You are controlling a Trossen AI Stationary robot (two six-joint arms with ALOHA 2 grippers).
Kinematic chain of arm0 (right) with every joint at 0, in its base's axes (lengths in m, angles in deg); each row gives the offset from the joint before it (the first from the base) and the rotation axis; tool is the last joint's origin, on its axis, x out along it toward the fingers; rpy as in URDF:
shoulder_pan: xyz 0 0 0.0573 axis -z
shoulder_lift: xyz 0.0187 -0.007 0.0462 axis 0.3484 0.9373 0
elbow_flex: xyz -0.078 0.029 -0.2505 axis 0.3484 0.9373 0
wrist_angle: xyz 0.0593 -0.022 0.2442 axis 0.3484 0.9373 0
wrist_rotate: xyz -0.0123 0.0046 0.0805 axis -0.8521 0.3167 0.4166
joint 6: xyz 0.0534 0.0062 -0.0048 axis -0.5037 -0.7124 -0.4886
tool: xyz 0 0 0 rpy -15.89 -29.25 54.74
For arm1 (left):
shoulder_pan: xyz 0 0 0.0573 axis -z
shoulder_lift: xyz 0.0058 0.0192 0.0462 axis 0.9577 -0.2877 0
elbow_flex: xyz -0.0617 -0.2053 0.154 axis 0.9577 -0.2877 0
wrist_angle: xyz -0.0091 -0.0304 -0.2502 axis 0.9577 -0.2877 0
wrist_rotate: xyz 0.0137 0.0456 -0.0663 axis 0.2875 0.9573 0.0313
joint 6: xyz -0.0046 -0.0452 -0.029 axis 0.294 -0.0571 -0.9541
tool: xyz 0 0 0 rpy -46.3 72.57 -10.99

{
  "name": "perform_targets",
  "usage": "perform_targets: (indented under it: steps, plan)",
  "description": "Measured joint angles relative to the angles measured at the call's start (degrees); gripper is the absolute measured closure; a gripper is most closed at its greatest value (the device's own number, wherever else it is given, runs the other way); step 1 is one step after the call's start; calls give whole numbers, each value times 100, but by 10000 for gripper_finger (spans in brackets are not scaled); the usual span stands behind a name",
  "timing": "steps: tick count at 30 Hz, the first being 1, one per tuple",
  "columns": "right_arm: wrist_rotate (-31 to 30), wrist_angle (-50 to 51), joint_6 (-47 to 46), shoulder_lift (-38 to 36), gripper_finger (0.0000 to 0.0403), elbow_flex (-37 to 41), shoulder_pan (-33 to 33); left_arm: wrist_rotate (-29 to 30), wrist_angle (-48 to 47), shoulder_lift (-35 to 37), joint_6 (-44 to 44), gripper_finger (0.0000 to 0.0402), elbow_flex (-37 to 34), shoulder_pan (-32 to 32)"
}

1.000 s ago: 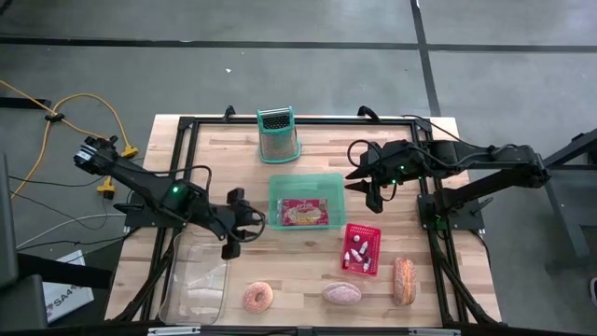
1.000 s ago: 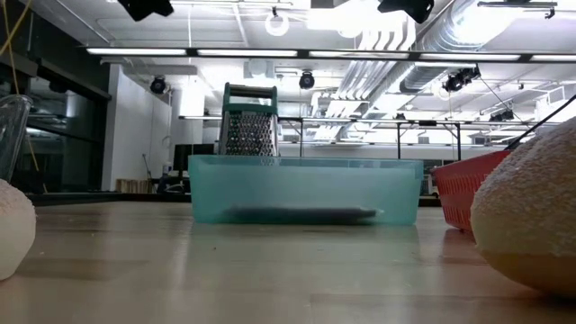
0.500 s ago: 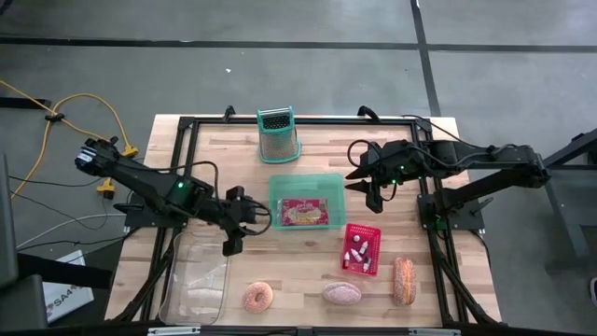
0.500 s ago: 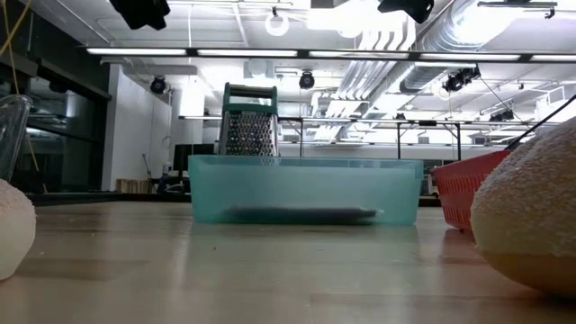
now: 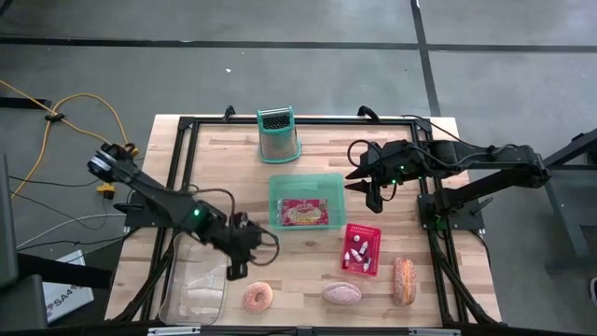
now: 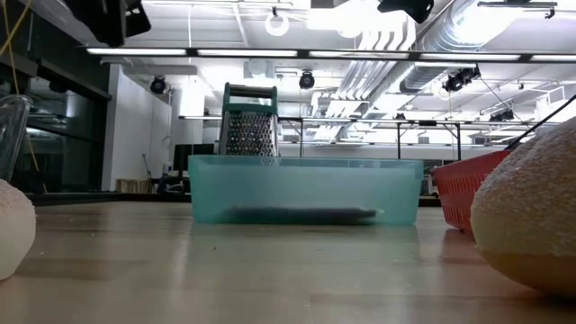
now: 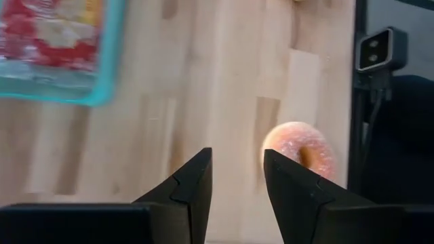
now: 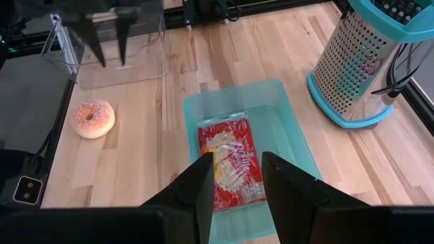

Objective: Pick & Place Food Item
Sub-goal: Put the doughnut into the transparent bin

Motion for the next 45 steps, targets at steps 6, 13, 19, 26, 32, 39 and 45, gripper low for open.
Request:
perform_targets:
  steps: [6,13,19,26,32,39,45]
  plan:
    - [0,-3,0,0,291,0,-2,-152,315,-406,-528,274,4,394]
    - [0,-4,0,0,291,0,-2,-298,436,-837,-903,274,183,691]
    - [0,-7,0,0,291,0,-2,-296,-54,-1368,-894,274,924,849]
    - [0,-9,0,0,291,0,0,-214,-691,-2066,-677,274,1909,946]
    - [0,-11,0,0,291,0,-2,-216,-821,-2316,-653,274,2039,950]
    - [0,-35,0,0,291,0,0,0,-823,-2459,-209,274,2034,932]
    - [0,-78,1,0,291,0,0,281,-817,-2591,-189,274,2017,1007]
